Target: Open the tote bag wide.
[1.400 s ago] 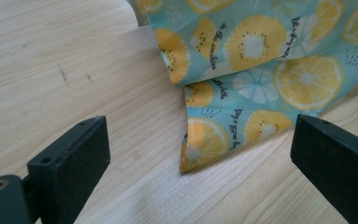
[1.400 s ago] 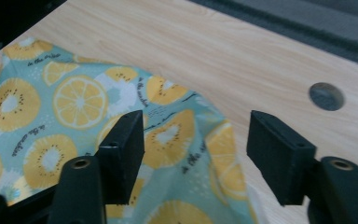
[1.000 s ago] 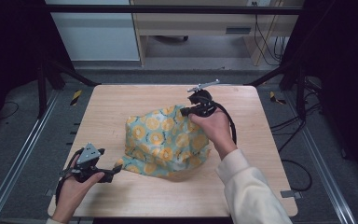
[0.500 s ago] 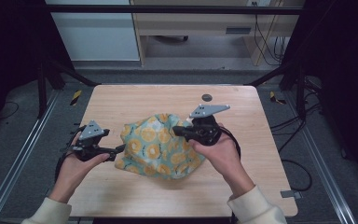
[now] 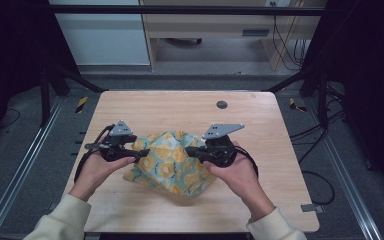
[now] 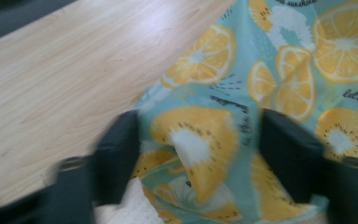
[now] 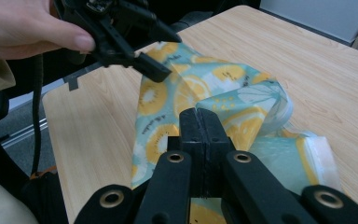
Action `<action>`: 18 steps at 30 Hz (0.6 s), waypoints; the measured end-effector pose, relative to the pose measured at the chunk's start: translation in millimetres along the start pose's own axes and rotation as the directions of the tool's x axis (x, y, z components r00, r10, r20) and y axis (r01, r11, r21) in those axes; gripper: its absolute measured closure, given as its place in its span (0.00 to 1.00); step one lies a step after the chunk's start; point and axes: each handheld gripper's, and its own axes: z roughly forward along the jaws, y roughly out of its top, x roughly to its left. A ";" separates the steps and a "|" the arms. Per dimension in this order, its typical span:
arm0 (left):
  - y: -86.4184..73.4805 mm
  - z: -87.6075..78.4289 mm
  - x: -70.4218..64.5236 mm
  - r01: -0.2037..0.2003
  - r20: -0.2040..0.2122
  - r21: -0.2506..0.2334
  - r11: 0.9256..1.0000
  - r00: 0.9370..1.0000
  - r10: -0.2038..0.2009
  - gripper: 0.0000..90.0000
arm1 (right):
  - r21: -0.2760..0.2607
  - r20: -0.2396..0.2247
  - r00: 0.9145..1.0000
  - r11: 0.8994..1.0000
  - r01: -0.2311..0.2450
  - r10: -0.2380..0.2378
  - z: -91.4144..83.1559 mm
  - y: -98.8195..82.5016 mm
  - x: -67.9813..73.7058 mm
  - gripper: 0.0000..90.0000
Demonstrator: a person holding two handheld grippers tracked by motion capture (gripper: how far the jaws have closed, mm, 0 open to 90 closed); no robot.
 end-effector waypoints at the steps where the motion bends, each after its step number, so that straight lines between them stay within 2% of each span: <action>1: 0.3 2.4 -1.6 -0.015 -0.006 0.016 1.000 1.000 0.015 0.52 | 0.001 0.000 1.000 1.000 0.000 0.000 0.4 -0.1 -0.1 1.00; 2: 0.1 3.1 -2.2 -0.018 -0.010 0.023 1.000 1.000 0.018 0.61 | 0.004 0.003 1.000 1.000 0.000 0.000 1.0 -0.3 -0.3 1.00; 3: 0.1 3.1 -2.2 -0.018 -0.010 0.023 1.000 1.000 0.018 0.76 | 0.004 0.003 1.000 1.000 0.000 0.000 1.0 -0.3 -0.3 1.00; 4: -0.4 3.5 -2.3 -0.017 0.000 0.018 1.000 1.000 0.017 0.76 | 0.004 0.004 1.000 1.000 0.000 0.000 1.0 -0.4 -0.6 1.00; 5: -1.9 1.2 -3.2 0.000 0.007 -0.016 1.000 1.000 0.000 0.91 | -0.001 0.008 1.000 1.000 -0.003 0.003 -0.8 -0.5 -0.6 1.00; 6: -2.1 -1.7 -4.9 -0.003 0.006 -0.037 0.999 1.000 0.003 0.94 | -0.004 0.011 1.000 1.000 -0.002 0.003 -1.9 -0.6 -0.4 1.00; 8: -3.1 -11.2 -9.7 -0.009 0.001 -0.074 0.997 1.000 0.009 0.97 | -0.010 0.022 1.000 1.000 0.005 -0.004 -6.5 -1.6 0.8 1.00; 9: -3.1 -11.2 -9.7 -0.009 0.001 -0.074 0.997 1.000 0.009 0.98 | -0.010 0.022 1.000 1.000 0.005 -0.004 -6.5 -1.6 0.8 1.00; 10: -7.2 -25.1 -16.0 -0.002 0.010 -0.135 0.991 1.000 0.003 0.98 | -0.019 0.034 0.999 1.000 0.014 -0.013 -12.4 -3.7 2.9 1.00; 12: -15.1 -37.3 -25.2 -0.005 0.021 -0.184 0.983 1.000 0.009 0.99 | -0.027 0.044 0.999 0.999 0.018 -0.017 -19.2 -8.2 6.4 1.00; 13: -15.1 -37.3 -25.2 -0.005 0.021 -0.184 0.983 1.000 0.009 0.99 | -0.027 0.044 0.999 0.999 0.018 -0.017 -19.2 -8.2 6.4 1.00; 14: -26.3 -44.0 -34.9 -0.013 0.024 -0.199 0.980 1.000 0.018 0.99 | -0.033 0.047 0.999 0.999 0.017 -0.015 -24.6 -15.8 11.7 1.00; 15: -26.3 -44.0 -34.9 -0.013 0.024 -0.199 0.980 1.000 0.018 1.00 | -0.033 0.047 0.999 0.999 0.017 -0.015 -24.6 -15.8 11.7 1.00; 16: -38.8 -47.3 -43.8 -0.024 0.036 -0.206 0.978 0.999 0.032 1.00 | -0.020 0.050 0.998 0.999 0.024 -0.023 -26.7 -27.6 20.8 1.00; 17: -38.8 -47.3 -43.8 -0.024 0.036 -0.206 0.978 0.999 0.032 1.00 | -0.020 0.050 0.998 0.999 0.024 -0.023 -26.7 -27.6 20.8 1.00; 18: -52.2 -48.6 -51.0 -0.025 0.053 -0.210 0.977 0.998 0.037 1.00 | -0.002 0.056 0.998 0.999 0.032 -0.032 -26.8 -39.6 29.1 1.00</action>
